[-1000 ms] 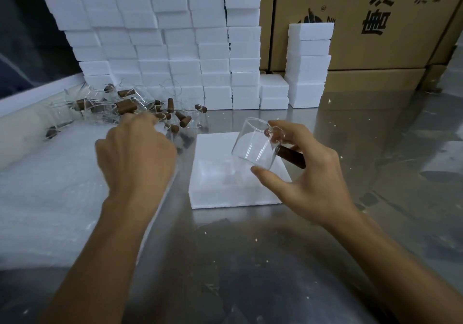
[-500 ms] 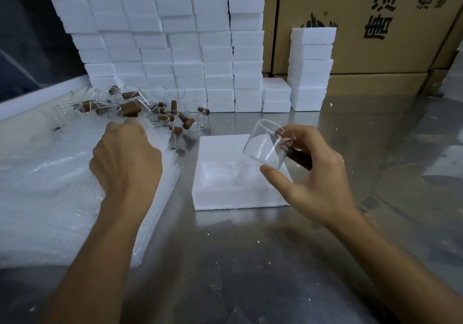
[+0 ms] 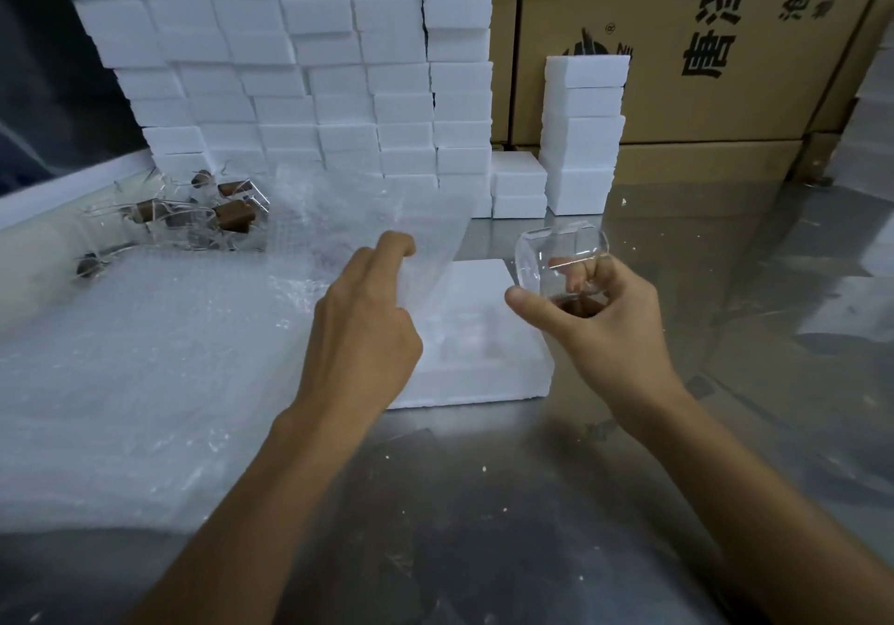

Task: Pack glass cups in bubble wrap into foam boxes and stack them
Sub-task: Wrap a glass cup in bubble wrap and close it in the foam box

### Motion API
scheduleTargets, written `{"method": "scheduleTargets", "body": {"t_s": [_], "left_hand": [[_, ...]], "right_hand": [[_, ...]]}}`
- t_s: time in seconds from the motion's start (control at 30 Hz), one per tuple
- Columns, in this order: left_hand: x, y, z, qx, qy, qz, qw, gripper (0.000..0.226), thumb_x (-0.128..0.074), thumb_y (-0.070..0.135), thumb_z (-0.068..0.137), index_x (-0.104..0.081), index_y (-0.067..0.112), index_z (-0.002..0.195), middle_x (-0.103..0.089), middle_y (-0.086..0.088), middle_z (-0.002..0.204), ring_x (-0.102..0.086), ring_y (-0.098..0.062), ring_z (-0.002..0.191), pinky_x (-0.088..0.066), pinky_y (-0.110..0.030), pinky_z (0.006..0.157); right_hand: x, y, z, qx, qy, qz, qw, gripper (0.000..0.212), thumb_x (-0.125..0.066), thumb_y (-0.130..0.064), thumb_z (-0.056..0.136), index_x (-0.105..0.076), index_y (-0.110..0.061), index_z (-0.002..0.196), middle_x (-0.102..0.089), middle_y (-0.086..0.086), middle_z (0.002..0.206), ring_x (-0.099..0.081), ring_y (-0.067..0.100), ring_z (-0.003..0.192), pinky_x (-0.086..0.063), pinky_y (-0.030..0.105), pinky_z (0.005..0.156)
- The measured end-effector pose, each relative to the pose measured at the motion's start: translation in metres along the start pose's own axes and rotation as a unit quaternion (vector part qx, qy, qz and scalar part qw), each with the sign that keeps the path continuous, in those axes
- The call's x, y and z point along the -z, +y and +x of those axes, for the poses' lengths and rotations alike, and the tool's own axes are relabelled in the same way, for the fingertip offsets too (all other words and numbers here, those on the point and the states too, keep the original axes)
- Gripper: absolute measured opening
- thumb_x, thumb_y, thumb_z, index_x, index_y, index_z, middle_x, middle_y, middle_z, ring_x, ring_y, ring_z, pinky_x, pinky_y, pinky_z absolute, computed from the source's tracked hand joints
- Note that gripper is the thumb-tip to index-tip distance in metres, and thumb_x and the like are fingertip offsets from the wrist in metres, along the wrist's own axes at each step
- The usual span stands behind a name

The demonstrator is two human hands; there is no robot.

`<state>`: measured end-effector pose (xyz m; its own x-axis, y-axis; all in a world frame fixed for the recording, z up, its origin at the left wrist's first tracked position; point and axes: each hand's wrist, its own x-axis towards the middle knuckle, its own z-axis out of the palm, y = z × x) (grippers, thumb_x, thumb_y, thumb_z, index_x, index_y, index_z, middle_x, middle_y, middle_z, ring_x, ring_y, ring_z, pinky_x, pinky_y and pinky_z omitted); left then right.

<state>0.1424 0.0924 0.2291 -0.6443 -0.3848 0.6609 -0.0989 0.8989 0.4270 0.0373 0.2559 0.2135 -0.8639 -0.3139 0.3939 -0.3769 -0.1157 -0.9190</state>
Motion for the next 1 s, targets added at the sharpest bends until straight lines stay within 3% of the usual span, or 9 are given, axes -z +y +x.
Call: {"method": "scheduleTargets", "body": {"t_s": [0.13, 0.2, 0.37, 0.43, 0.57, 0.7, 0.87, 0.93, 1.0], "left_hand": [[-0.004, 0.004, -0.003, 0.053, -0.032, 0.008, 0.998, 0.032, -0.059, 0.027, 0.078, -0.062, 0.014, 0.107, -0.048, 0.003, 0.084, -0.051, -0.025, 0.076, -0.045, -0.036, 0.075], [-0.006, 0.005, -0.003, 0.068, -0.021, 0.026, 0.997, 0.037, -0.061, 0.048, 0.082, -0.065, 0.014, 0.097, -0.05, 0.003, 0.079, -0.05, -0.023, 0.074, -0.041, -0.034, 0.073], [-0.011, -0.006, -0.002, 0.07, -0.036, 0.081, 0.994, 0.023, -0.069, 0.033, 0.089, -0.073, 0.011, 0.092, -0.061, -0.004, 0.087, -0.058, -0.025, 0.078, -0.043, -0.032, 0.069], [-0.014, -0.006, -0.004, 0.069, -0.051, 0.087, 0.992, 0.034, -0.069, 0.047, 0.086, -0.072, 0.015, 0.098, -0.064, -0.003, 0.099, -0.059, -0.026, 0.09, -0.047, -0.036, 0.076], [-0.028, 0.001, -0.005, 0.051, -0.076, 0.139, 0.986, 0.058, -0.058, 0.069, 0.082, -0.071, 0.019, 0.111, -0.067, 0.001, 0.113, -0.058, -0.027, 0.105, -0.04, -0.04, 0.089], [-0.043, 0.004, 0.004, 0.1, -0.11, 0.181, 0.972, 0.065, -0.051, 0.078, 0.08, -0.068, 0.02, 0.106, -0.07, 0.0, 0.106, -0.061, -0.026, 0.099, -0.038, -0.038, 0.084], [-0.052, 0.008, 0.021, 0.181, -0.152, 0.186, 0.954, 0.068, -0.055, 0.085, 0.07, -0.051, 0.02, 0.089, -0.068, -0.005, 0.104, -0.061, -0.031, 0.101, -0.033, -0.039, 0.077], [-0.054, 0.013, 0.024, 0.186, -0.165, 0.207, 0.946, 0.063, -0.059, 0.081, 0.071, -0.045, 0.022, 0.089, -0.066, -0.006, 0.107, -0.06, -0.033, 0.103, -0.029, -0.039, 0.076], [-0.056, 0.016, 0.026, 0.179, -0.174, 0.216, 0.944, 0.046, -0.064, 0.062, 0.08, -0.043, 0.021, 0.087, -0.063, -0.005, 0.101, -0.058, -0.033, 0.1, -0.027, -0.038, 0.077]], "right_hand": [[0.0, 0.0, 0.004, -0.021, 0.017, 0.036, 0.999, 0.046, -0.075, -0.044, 0.071, -0.057, -0.003, 0.081, -0.06, 0.0, 0.07, -0.058, 0.008, 0.06, -0.045, 0.016, 0.056], [-0.001, -0.001, 0.004, -0.025, 0.022, 0.024, 0.999, 0.044, -0.065, -0.048, 0.081, -0.059, -0.005, 0.079, -0.062, 0.002, 0.072, -0.061, 0.002, 0.058, -0.044, 0.013, 0.055], [0.0, -0.003, 0.004, -0.03, 0.023, 0.012, 0.999, 0.044, -0.055, -0.049, 0.092, -0.058, -0.006, 0.079, -0.065, 0.021, 0.084, -0.061, -0.001, 0.058, -0.043, 0.013, 0.054], [-0.001, -0.003, 0.004, -0.029, 0.022, 0.008, 0.999, 0.037, -0.056, -0.044, 0.096, -0.058, -0.012, 0.076, -0.064, 0.017, 0.081, -0.059, -0.001, 0.055, -0.042, 0.011, 0.054], [-0.001, -0.004, 0.004, -0.023, 0.026, -0.002, 0.999, 0.037, -0.056, -0.042, 0.097, -0.059, -0.011, 0.077, -0.064, 0.014, 0.08, -0.058, -0.003, 0.054, -0.042, 0.01, 0.054], [-0.001, -0.004, 0.005, -0.021, 0.038, -0.01, 0.999, 0.041, -0.056, -0.043, 0.096, -0.06, -0.006, 0.079, -0.065, 0.019, 0.079, -0.06, -0.002, 0.055, -0.044, 0.011, 0.054], [0.001, -0.005, 0.006, -0.022, 0.044, -0.009, 0.999, 0.042, -0.057, -0.044, 0.096, -0.059, -0.005, 0.079, -0.065, 0.01, 0.075, -0.059, -0.003, 0.052, -0.042, 0.01, 0.054], [0.001, -0.006, 0.006, -0.02, 0.045, -0.005, 0.999, 0.04, -0.057, -0.042, 0.096, -0.059, -0.007, 0.078, -0.065, 0.012, 0.076, -0.058, -0.003, 0.051, -0.041, 0.009, 0.053], [0.001, -0.007, 0.005, -0.019, 0.042, -0.007, 0.999, 0.039, -0.058, -0.041, 0.096, -0.06, -0.007, 0.077, -0.065, 0.015, 0.078, -0.057, -0.003, 0.051, -0.041, 0.009, 0.052]]}}
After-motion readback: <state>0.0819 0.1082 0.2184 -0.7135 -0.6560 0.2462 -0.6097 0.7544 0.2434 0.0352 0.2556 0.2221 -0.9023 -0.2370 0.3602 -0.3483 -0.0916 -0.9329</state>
